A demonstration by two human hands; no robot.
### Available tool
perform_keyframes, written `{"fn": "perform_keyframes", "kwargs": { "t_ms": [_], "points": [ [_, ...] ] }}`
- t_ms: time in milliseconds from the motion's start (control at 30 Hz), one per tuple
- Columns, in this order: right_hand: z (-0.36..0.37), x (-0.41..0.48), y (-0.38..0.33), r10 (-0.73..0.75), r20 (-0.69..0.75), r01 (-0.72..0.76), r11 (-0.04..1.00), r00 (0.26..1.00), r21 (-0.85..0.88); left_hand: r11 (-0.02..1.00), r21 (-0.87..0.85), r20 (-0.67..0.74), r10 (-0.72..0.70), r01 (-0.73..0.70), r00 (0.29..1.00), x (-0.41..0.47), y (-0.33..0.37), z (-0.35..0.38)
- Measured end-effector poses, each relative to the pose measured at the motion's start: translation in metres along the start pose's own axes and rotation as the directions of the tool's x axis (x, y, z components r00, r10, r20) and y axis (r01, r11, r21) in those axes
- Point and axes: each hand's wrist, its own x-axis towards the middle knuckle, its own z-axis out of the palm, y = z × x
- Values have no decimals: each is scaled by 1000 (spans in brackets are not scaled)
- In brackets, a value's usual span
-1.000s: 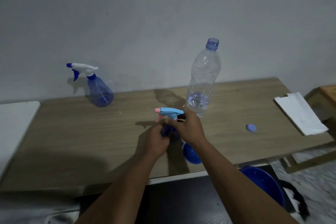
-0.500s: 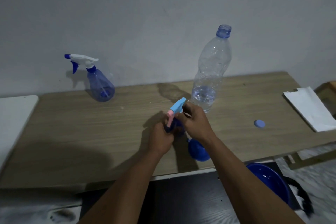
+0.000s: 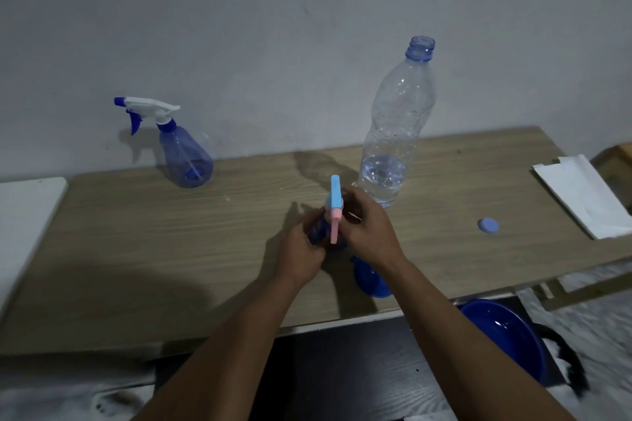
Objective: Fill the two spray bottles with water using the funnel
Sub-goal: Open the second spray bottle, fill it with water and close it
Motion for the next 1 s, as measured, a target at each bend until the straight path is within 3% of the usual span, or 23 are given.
{"fn": "perform_keyframes", "kwargs": {
  "t_ms": [133, 300, 733, 1000],
  "points": [
    [-4, 3, -3, 23, -21, -23, 999, 1000, 32, 1000, 30, -1, 6, -6, 1000, 2, -4, -1],
    [-8, -1, -4, -6, 69, 7, 1000, 998, -28, 1000, 15, 16, 4, -4, 1000, 0, -7, -3],
    [-14, 0, -10, -28, 54, 27, 1000, 998, 14, 998, 54, -6, 28, -28, 1000, 3, -4, -1],
    [-24, -13, -16, -41, 151, 44, 999, 988, -16, 1000, -1, 30, 15, -15, 999, 4, -5, 1]
  ]
}}
